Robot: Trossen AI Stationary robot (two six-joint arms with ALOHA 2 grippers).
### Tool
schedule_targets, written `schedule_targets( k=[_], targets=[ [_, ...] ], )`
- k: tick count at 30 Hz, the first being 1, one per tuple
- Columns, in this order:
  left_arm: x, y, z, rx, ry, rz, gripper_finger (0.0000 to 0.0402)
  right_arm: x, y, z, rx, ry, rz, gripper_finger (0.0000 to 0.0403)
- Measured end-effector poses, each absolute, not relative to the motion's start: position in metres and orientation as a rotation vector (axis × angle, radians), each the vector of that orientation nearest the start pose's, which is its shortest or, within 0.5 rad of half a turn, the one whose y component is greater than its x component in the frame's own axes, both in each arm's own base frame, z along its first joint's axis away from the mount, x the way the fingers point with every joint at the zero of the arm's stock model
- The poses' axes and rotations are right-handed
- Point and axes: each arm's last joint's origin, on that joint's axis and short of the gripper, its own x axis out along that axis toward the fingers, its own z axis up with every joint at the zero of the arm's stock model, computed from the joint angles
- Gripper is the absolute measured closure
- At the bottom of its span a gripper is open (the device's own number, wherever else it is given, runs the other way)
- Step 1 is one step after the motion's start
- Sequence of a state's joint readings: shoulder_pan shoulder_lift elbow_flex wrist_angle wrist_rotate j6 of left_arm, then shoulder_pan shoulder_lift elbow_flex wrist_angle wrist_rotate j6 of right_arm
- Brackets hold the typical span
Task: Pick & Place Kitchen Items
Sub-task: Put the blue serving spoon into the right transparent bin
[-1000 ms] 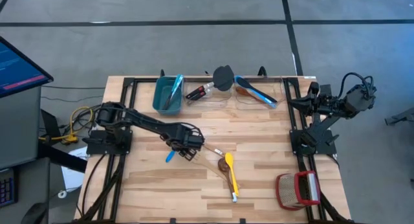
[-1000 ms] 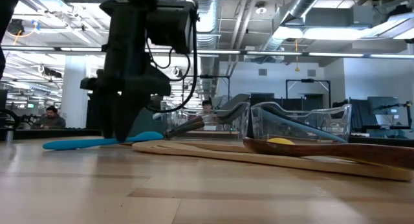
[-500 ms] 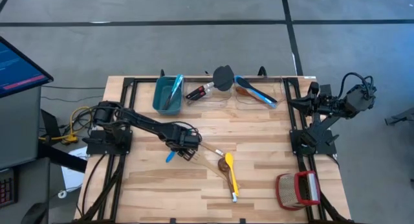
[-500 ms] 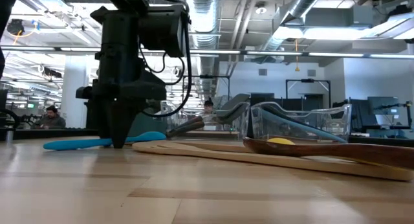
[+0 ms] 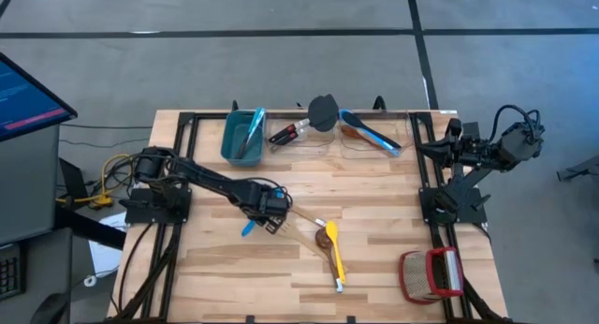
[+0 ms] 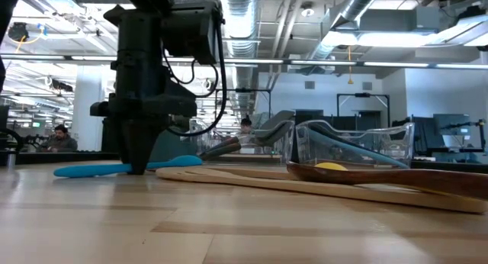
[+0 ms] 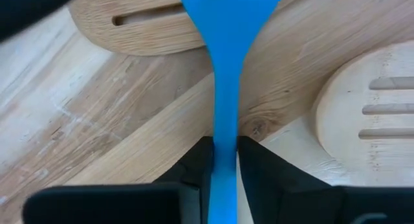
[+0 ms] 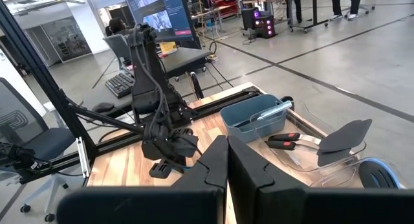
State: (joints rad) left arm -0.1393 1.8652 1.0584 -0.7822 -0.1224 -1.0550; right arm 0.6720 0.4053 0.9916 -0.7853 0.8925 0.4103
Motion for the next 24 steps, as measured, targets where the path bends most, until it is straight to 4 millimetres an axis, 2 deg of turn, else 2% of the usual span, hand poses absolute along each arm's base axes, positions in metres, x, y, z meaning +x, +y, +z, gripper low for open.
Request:
schedule_targets(
  k=[7,11,18,24],
  targets=[
    [0.303,-0.046,0.131,-0.591,1.373,0.78,0.0389,0.04,0.003,0.376,0.267,0.094,-0.245,0.0403],
    [0.291,-0.051,0.145,-0.542,1.35,0.811,0.0391,0.039,0.003,0.376,0.267,0.094,-0.244,0.0403],
    [0.279,-0.057,0.191,-0.598,1.213,0.725,0.0394,0.039,0.003,0.376,0.267,0.094,-0.244,0.0403],
    [0.261,-0.055,0.238,-0.629,0.986,0.694,0.0394,0.039,0.003,0.376,0.267,0.094,-0.244,0.0403]
  ],
)
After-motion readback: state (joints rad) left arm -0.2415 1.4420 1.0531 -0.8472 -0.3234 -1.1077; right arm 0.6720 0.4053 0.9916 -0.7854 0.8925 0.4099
